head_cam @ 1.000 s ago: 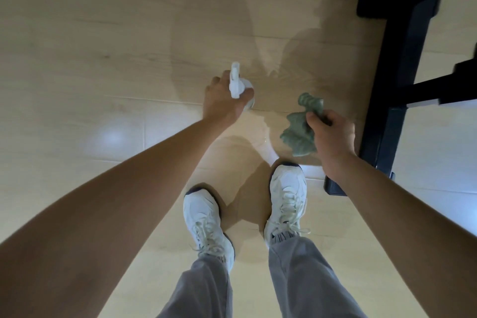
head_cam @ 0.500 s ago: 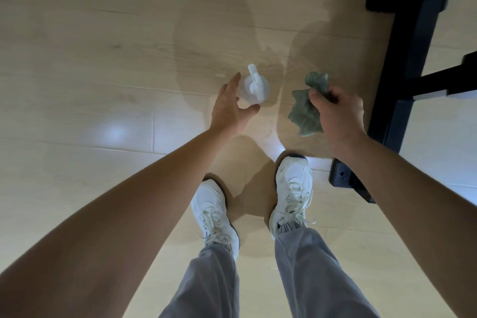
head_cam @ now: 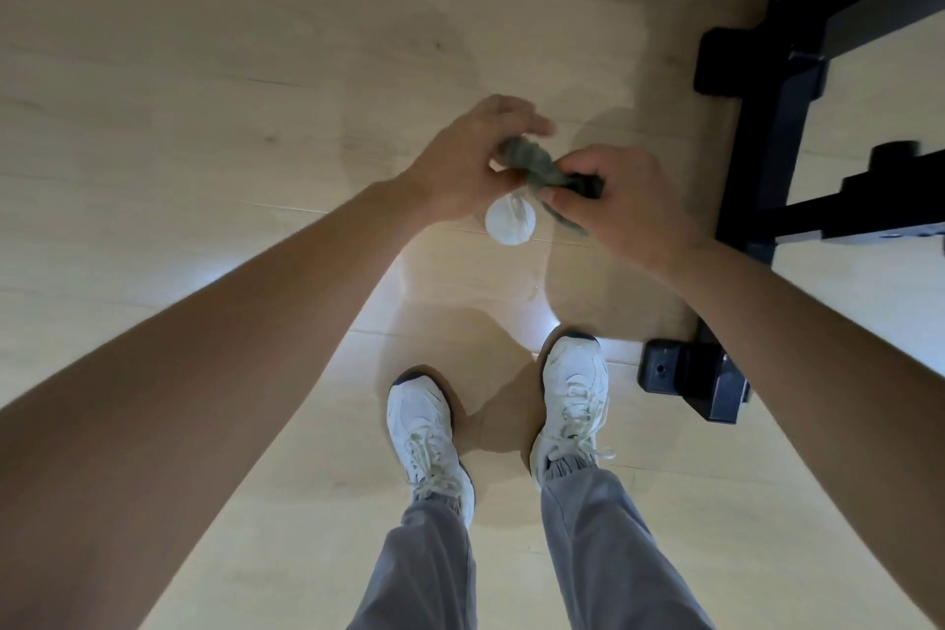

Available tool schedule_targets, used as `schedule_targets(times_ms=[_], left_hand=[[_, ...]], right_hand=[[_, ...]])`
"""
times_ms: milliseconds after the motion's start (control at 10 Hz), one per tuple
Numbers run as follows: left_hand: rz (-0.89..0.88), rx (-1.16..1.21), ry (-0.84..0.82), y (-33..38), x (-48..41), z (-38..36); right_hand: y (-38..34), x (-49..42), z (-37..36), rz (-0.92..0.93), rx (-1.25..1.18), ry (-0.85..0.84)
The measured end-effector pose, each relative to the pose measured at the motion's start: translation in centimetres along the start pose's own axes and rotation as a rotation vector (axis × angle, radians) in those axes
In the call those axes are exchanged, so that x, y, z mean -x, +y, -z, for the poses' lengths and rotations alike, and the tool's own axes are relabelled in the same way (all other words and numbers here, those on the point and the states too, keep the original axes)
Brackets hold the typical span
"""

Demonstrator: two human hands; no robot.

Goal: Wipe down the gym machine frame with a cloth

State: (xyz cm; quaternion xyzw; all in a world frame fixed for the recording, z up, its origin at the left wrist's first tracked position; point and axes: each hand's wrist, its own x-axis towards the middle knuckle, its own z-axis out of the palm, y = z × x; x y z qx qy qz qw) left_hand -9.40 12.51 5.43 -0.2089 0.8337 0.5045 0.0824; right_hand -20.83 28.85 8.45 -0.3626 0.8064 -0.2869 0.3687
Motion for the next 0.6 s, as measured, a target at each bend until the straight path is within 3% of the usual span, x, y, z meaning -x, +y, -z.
schedule_targets(times_ms=[200,300,400,500,600], left_hand=[[0.075,-0.221,0.234,-0.3,1.6,2.5],[0.02,-0.268,0.351,-0.6,4.4,1.9],[0.045,-0.283,0.319,-1.5,7.8,-0.6],[0.183,-0.324,0.134,-2.1,10.8,-3.7],[0.383,-0.368,-0.158,-3.1,11.8,-5.3]], right_hand=[[-0.8,-0.6,1.0,-0.028,0.088,0.088],[-0.8,1.1,0.3,-0.037,0.122,0.155],[-0.3,4.1,-1.7,-0.033,0.095,0.176],[1.0,7.1,-4.2,-0.087,0.059,0.018],[2.6,8.6,-5.5,-0.283,0.027,-0.187]])
